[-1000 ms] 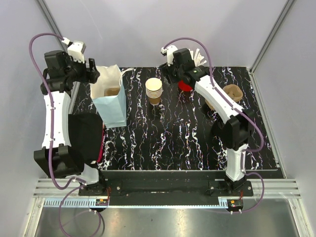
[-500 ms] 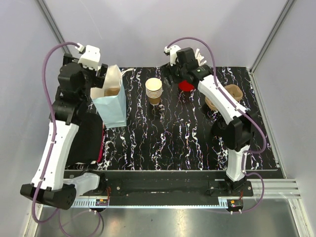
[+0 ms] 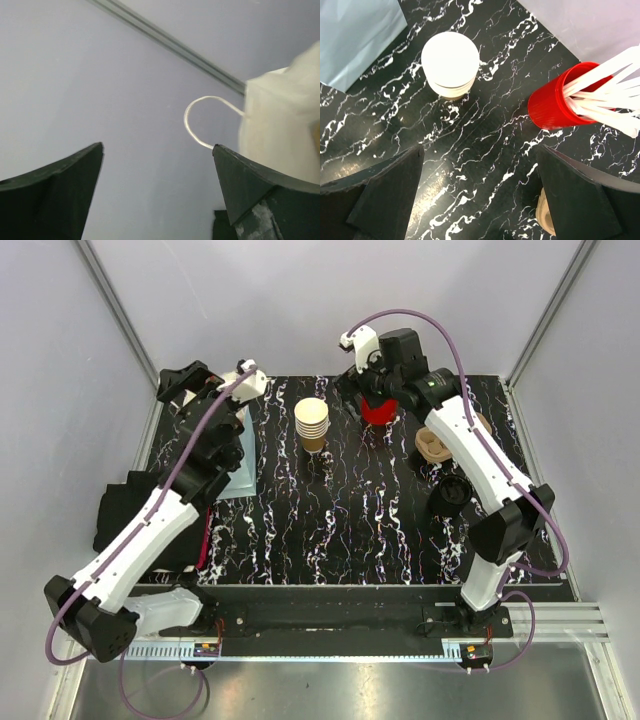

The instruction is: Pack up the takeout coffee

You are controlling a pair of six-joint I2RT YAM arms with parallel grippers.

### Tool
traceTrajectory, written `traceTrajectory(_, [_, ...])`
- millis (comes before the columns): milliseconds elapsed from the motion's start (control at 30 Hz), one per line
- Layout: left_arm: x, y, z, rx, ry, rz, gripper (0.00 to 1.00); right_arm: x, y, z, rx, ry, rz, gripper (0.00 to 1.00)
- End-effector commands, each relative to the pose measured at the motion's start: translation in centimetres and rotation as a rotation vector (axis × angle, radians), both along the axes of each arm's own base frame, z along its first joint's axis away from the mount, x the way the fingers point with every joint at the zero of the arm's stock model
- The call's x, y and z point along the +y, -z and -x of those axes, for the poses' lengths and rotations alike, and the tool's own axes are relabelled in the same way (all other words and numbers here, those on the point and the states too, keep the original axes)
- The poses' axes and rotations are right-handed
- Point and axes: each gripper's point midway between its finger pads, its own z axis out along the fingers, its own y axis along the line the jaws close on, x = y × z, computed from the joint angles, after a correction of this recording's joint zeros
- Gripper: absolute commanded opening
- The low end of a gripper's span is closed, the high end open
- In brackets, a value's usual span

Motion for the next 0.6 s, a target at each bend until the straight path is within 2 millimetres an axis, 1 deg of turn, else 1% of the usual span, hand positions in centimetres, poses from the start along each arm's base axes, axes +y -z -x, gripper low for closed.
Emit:
traceTrajectory(0, [1.4, -3.1, 1.7, -0.103, -0.142, -0.094, 0.99, -0.4, 0.1, 0.6, -0.009, -0.031, 0.039, 1.0])
traceTrajectory(133, [0.9, -2.9, 2.1, -0.122, -0.163, -0.118, 0.99, -0.3, 0.2, 0.3, -0.006, -0.031, 0.043, 1.0])
traceTrajectory(300, [-0.1, -2.8, 2.2, -0.11, -0.167, -0.152, 0.99, -0.1, -0.8, 0.4, -0.018, -0.037, 0.022, 1.0])
traceTrajectory(400, [-0.2, -3.1, 2.2, -0.143, -0.148, -0.119, 0.99, 0.0, -1.1, 0.5, -0.022, -0.039, 0.014, 1.0])
traceTrajectory(433, [0.1, -3.5, 2.6, -0.14, -0.135, -0.108, 0.99, 0.0, -1.3, 0.5, -0.023, -0.034, 0.008, 1.0])
traceTrajectory(467, [0.0, -3.6, 2.5, -0.167, -0.108, -0.017, 0.99, 0.1, -1.5, 0.5, -0.025, -0.035, 0.006, 1.0])
traceTrajectory(500, [-0.4, -3.7, 2.3, -0.165, -0.066, 0.029, 0.99, 0.0, -1.9, 0.6, -0.034, -0.031, -0.003, 1.0])
traceTrajectory(533, [-1.0, -1.9, 2.0, -0.037, -0.014, -0.011, 0.99, -0.1, -2.2, 0.7, -0.035, -0.029, -0.009, 1.0])
traceTrajectory(567, [-0.8, -4.6, 3.0, -0.131, 0.046, 0.212, 0.99, 0.0, -2.3, 0.8, -0.036, -0.032, -0.016, 1.0])
